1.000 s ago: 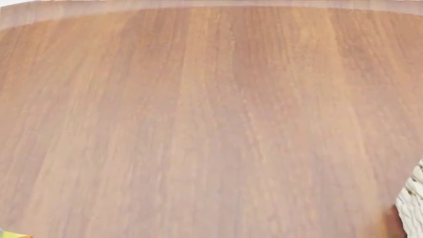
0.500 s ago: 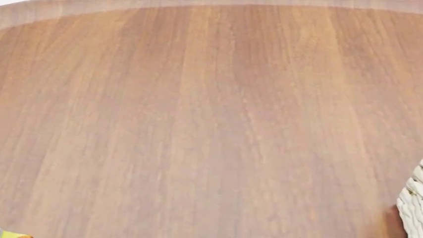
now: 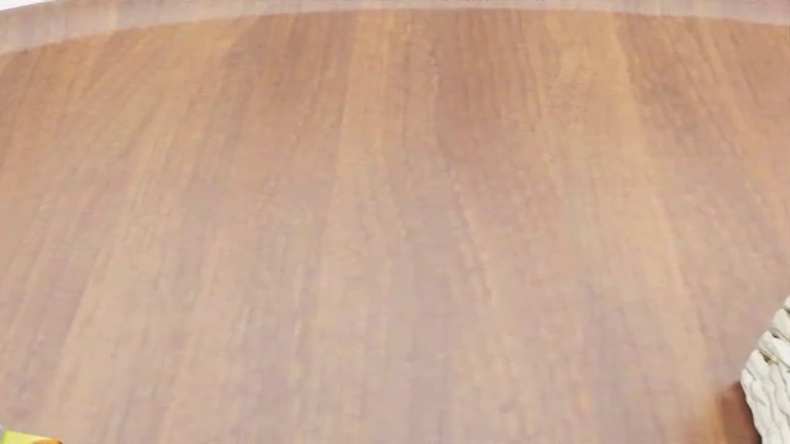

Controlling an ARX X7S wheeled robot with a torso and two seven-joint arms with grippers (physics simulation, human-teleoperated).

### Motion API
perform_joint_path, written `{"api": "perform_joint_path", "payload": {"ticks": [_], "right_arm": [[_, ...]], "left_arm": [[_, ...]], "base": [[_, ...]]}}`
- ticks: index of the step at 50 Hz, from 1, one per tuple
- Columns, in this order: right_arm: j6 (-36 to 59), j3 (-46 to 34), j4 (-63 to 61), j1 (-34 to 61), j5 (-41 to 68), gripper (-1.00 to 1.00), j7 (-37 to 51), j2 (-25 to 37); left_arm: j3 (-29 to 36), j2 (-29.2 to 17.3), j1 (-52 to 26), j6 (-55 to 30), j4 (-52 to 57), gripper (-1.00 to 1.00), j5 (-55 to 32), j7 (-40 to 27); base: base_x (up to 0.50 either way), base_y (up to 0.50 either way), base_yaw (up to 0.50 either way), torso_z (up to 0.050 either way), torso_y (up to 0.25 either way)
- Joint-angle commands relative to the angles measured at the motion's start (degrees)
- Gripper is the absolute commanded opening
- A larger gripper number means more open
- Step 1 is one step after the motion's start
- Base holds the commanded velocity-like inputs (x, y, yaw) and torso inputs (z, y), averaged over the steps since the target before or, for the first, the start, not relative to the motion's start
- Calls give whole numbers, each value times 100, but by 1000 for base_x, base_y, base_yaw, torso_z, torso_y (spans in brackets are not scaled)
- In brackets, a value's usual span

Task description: Pick the milk and place it in the basket.

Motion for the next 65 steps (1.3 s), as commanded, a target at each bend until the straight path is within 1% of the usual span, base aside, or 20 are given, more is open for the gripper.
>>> {"api": "perform_joint_path", "payload": {"ticks": [1, 7, 13, 34, 39, 46, 58, 63, 65], "right_arm": [[-306, 176, 76, 398, -363, -100, 91, -96], [-283, 143, 56, 378, -417, -100, 51, -85], [-295, 162, 26, 281, -221, -100, 85, -95], [-702, 154, 518, 75, -222, -100, 48, -577], [-809, 178, 569, -67, -106, -100, 158, -635], [-831, 146, 603, -56, -185, -100, 87, -704], [-855, 165, 580, -148, -105, -100, 126, -672], [-862, 163, 566, -202, -62, -100, 124, -644], [-856, 171, 549, -219, -31, -100, 141, -636]], "left_arm": [[-141, 110, 9, 136, -55, 100, 194, 77], [-131, 105, 22, 151, -45, 100, 208, 79], [-125, 103, 31, 159, -49, 100, 210, 75], [-104, 91, 52, 177, -56, 100, 199, 62], [-87, 87, 64, 201, -52, 100, 216, 82], [-69, 68, 86, 232, -41, 100, 249, 113], [-26, 43, 122, 298, -20, 100, 296, 187], [-93, 67, 60, 200, -78, 100, 142, 50], [-51, 53, 97, 267, -51, 100, 252, 113]], "base": [[0, 0, 0, 0, 0], [0, 0, 0, 0, 2], [0, 0, 0, 0, 0], [0, 0, 0, 1, 1], [0, 0, 0, 0, 0], [0, 0, 0, 1, 1], [0, 0, 0, 0, 1], [0, 0, 0, 0, 2], [0, 0, 0, 0, 0]]}}
